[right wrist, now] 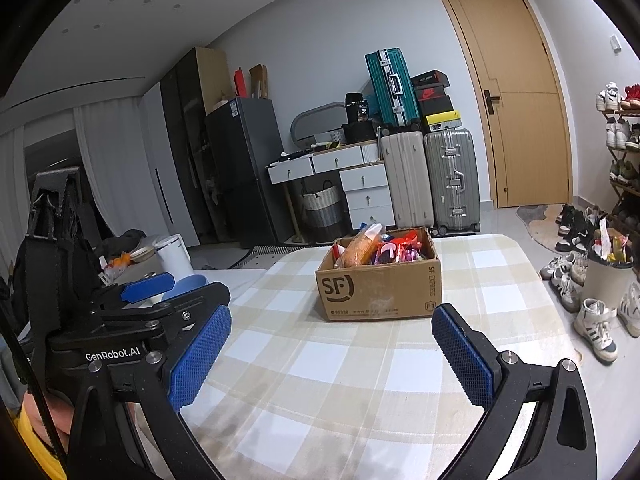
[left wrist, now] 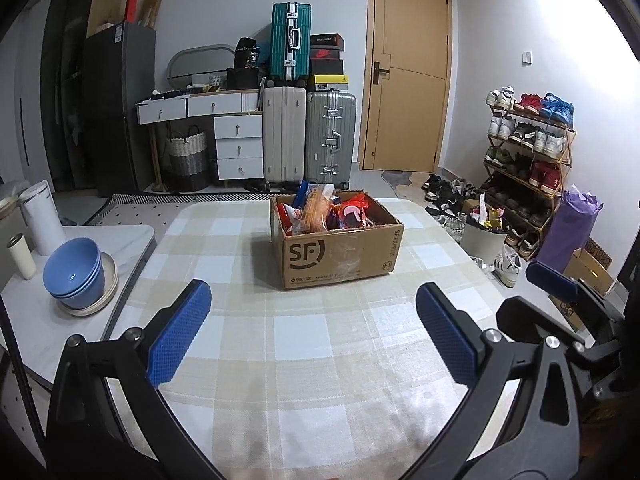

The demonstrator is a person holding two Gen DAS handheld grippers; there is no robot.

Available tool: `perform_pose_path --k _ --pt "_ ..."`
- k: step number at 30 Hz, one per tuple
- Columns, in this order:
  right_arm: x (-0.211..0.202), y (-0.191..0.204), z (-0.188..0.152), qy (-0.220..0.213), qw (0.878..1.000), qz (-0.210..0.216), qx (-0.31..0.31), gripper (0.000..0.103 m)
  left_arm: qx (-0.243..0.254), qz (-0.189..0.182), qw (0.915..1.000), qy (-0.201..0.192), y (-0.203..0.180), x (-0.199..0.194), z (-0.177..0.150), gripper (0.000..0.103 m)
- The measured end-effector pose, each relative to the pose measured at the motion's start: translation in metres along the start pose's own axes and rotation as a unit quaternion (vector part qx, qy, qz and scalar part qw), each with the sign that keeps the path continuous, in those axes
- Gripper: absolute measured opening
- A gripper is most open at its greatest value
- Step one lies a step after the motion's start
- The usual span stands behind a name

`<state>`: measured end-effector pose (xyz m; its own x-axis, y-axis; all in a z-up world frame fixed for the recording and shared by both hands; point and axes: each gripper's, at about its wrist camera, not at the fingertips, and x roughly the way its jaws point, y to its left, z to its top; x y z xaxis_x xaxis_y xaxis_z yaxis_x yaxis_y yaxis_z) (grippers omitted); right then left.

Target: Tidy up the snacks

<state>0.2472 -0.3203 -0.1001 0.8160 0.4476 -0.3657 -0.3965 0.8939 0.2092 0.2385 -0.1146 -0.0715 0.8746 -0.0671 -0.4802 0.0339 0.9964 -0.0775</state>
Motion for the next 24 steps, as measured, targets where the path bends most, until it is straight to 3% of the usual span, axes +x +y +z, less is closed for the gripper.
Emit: perform_pose_path --k 24 --pt "0.000 0.001 -0.007 0.001 1.000 0.001 -0.002 0.102 0.008 -0.001 1.0000 0.002 -0.007 -0.003 -0.013 0.102"
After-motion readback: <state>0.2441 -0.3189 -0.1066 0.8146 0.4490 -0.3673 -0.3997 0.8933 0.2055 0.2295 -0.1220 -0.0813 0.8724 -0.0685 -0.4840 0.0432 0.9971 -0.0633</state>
